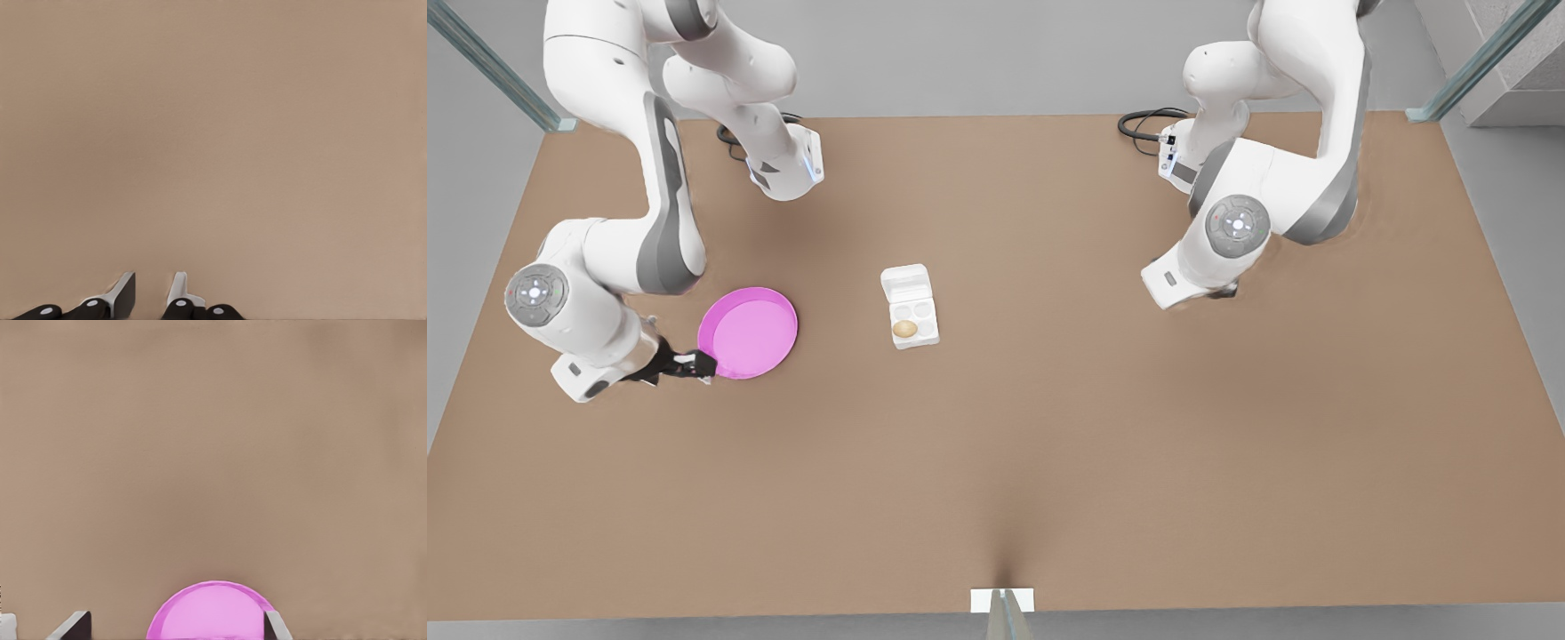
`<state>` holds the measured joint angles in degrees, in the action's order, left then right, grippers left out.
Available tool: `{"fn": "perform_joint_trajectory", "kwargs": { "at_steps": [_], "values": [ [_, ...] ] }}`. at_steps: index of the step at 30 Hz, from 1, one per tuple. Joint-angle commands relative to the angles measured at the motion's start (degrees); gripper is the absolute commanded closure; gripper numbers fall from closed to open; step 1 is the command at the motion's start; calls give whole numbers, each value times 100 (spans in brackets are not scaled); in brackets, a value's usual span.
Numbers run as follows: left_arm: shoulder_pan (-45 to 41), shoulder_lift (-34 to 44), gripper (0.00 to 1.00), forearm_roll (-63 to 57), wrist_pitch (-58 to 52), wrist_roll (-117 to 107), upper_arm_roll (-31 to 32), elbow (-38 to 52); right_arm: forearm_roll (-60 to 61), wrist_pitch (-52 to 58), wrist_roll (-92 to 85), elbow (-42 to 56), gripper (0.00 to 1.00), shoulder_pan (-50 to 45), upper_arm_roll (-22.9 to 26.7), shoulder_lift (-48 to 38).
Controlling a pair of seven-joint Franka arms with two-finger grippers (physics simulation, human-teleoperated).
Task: Pack egg into the box and close the box lid
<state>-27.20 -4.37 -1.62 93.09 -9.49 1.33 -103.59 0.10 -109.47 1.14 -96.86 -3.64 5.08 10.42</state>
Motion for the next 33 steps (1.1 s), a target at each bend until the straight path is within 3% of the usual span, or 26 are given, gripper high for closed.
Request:
{"fn": "perform_joint_trajectory", "kwargs": {
  "at_steps": [1,2,3,6,10,17,21,33],
  "values": [
    [22,59,79,338,-18,-88,-1,-74,-2,30,9,9,0,4,-7,-92],
    [-435,103,79,338,51,-537,-1,-293,-10,601,18,431,0,13,19,-66],
    [-699,393,79,338,807,-923,-1,-996,-10,672,9,448,0,39,19,-22],
    [-1991,253,79,918,1800,-2786,-1,-1287,-2,760,-44,932,0,39,37,619],
    [-3195,-1048,79,1419,2047,-4852,-1,75,16,716,-17,949,0,48,37,725],
    [-3591,-3087,79,1569,2170,-6144,-18,2554,16,707,9,949,0,48,45,743],
    [-3758,-3588,79,1472,2908,-6197,-18,2554,16,699,9,1029,0,56,45,813],
    [-3775,-4405,79,1235,2943,-6100,-115,3319,16,690,9,1037,0,56,45,839]
  ]
}}
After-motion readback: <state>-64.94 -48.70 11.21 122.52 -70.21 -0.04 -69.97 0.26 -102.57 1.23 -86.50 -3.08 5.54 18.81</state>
